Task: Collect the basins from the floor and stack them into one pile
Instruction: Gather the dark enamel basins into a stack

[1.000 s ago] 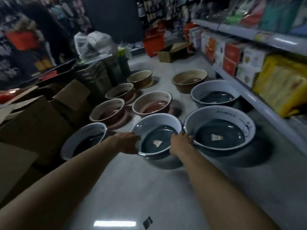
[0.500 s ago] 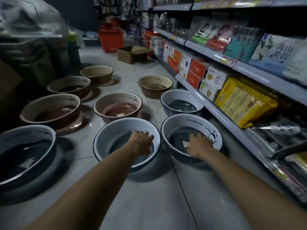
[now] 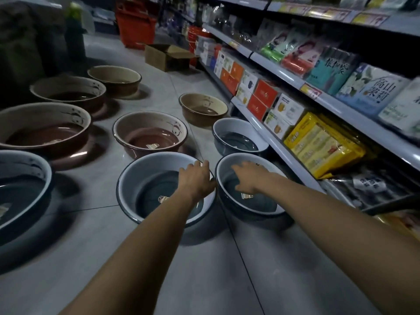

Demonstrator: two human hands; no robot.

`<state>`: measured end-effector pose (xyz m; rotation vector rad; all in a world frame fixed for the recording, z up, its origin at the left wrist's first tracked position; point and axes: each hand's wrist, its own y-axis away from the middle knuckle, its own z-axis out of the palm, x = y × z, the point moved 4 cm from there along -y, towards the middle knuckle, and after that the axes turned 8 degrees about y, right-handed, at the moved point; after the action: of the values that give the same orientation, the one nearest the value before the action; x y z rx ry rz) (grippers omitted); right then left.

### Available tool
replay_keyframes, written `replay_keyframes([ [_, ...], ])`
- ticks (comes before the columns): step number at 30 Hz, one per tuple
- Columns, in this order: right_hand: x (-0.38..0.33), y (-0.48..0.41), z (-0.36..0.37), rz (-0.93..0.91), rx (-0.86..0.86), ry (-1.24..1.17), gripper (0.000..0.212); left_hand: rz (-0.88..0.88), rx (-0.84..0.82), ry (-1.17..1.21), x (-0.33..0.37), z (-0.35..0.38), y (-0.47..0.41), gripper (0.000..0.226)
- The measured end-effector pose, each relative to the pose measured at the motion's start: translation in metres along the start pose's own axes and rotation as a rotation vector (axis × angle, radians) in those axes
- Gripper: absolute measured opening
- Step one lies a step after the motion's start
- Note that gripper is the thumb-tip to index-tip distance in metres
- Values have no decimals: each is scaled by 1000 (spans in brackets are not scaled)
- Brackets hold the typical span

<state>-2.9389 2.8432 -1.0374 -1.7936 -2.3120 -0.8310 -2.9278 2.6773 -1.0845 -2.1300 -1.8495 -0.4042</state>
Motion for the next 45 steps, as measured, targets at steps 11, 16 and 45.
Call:
replay_keyframes([
  [11, -7, -25, 59, -179, -112, 117, 67, -10, -416, -326, -58, 66, 97, 68],
  [16, -14, -37, 105, -237, -150, 43, 73, -104, -497, -309, -64, 62, 117, 63],
  [45, 25, 32, 70, -62, 572, -687, 13, -283, -265, 91, -58, 17, 93, 36],
])
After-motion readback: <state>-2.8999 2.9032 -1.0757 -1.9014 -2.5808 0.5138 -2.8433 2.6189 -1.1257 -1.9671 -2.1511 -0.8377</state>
